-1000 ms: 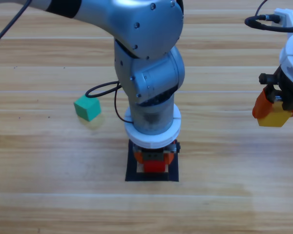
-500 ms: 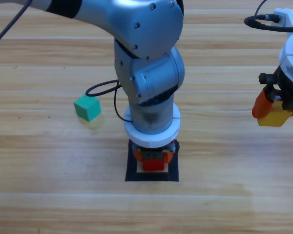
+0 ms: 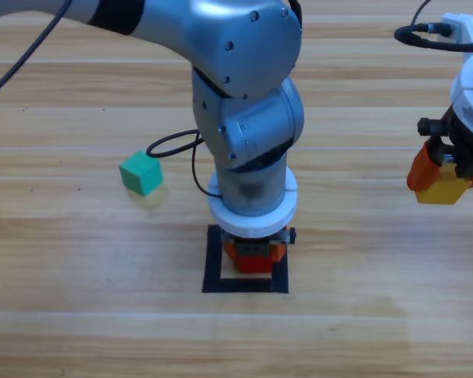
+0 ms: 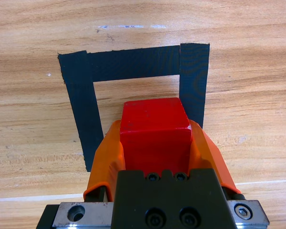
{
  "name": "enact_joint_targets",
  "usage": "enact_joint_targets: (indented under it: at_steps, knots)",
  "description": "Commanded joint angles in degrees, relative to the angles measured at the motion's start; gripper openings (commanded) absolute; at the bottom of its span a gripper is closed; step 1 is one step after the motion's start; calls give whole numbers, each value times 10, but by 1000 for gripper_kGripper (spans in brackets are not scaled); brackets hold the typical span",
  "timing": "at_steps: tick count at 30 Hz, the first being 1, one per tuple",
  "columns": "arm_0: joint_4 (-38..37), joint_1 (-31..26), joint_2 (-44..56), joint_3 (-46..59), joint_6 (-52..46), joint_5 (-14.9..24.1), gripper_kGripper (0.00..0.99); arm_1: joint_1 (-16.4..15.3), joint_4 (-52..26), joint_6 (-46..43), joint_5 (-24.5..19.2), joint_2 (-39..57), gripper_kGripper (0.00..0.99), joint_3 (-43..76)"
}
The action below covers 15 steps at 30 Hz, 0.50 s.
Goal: Stack the blocks in the rectangular block: red at the bottom, yellow in the middle, green on top
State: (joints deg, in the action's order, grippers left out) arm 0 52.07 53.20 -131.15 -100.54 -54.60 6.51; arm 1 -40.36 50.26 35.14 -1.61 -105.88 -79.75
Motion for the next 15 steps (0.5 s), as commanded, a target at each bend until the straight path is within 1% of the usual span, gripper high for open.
enact_joint_targets:
  at_steps: [1, 5, 15]
  knots:
    - [-7, -12, -30, 16, 1, 11, 207, -12, 5, -9, -3, -20, 28, -2]
    - [-7, -13, -25, 22, -1, 13, 288, -12, 5, -9, -3, -21, 28, -2]
    - [-7, -16, -17, 37, -1, 14, 290, -12, 5, -10, -3, -20, 28, -2]
